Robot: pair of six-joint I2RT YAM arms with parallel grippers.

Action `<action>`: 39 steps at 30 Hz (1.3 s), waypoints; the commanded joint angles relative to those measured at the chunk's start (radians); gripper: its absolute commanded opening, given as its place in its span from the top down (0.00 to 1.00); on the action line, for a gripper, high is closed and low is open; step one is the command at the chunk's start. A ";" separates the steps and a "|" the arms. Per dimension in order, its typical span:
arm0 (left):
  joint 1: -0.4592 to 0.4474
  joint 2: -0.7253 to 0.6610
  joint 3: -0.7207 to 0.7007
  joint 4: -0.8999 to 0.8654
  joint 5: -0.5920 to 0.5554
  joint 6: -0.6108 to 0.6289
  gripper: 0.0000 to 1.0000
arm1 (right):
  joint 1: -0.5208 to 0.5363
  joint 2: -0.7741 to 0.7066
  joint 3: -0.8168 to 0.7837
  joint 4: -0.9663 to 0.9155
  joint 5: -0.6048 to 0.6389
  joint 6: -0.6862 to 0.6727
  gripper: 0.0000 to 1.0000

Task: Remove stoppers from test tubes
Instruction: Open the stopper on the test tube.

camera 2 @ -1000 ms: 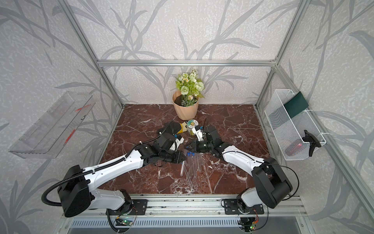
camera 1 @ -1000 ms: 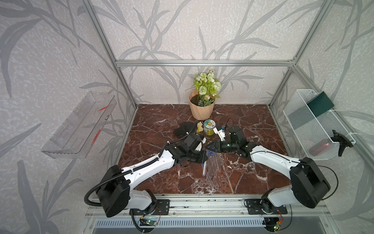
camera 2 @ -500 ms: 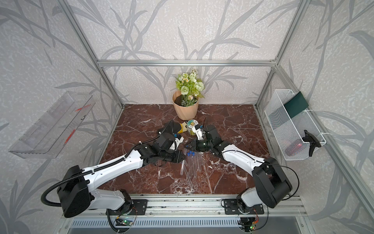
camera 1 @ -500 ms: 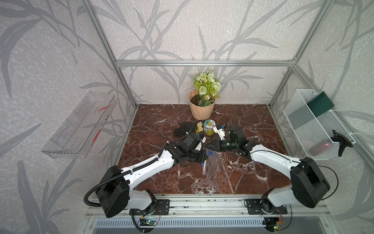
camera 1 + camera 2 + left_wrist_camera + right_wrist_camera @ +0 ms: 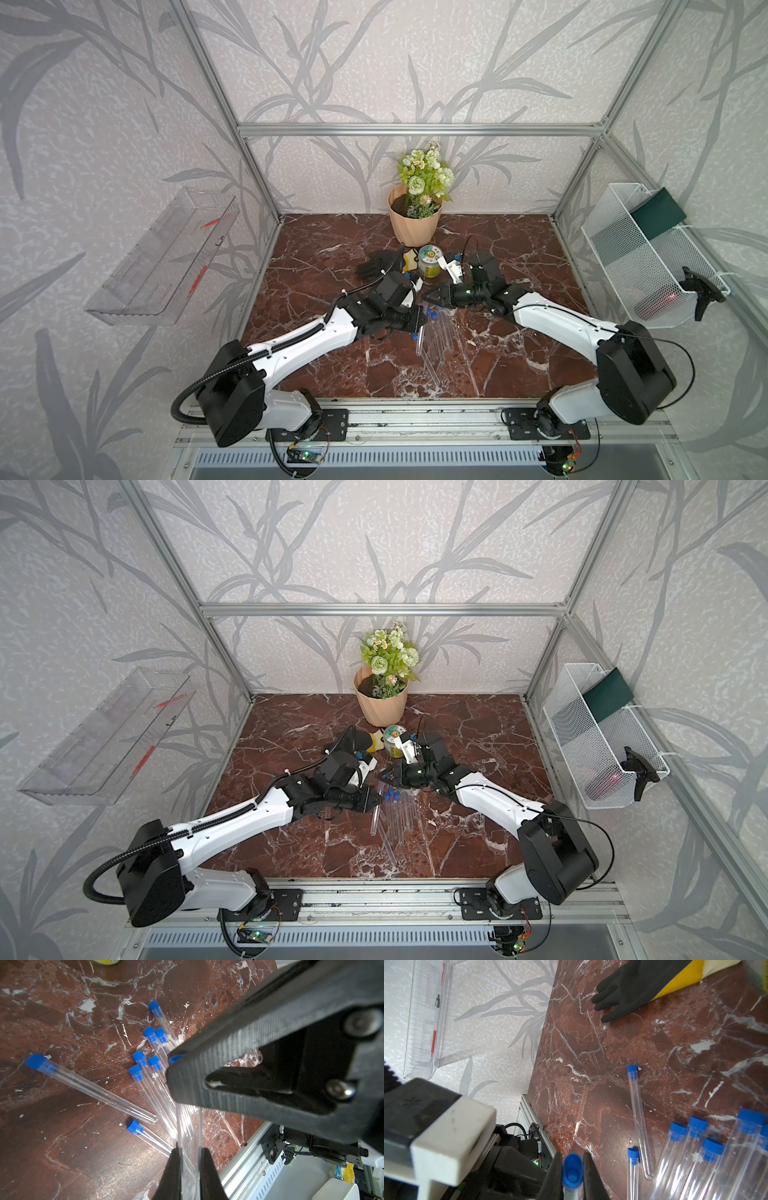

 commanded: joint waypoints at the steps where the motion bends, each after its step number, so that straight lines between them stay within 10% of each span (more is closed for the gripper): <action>1: -0.005 -0.005 0.001 -0.067 0.014 0.013 1.00 | -0.025 -0.005 0.046 0.104 0.044 -0.004 0.95; 39: 0.006 0.020 -0.008 -0.094 0.013 0.006 1.00 | -0.059 -0.032 0.075 0.081 0.088 -0.055 0.95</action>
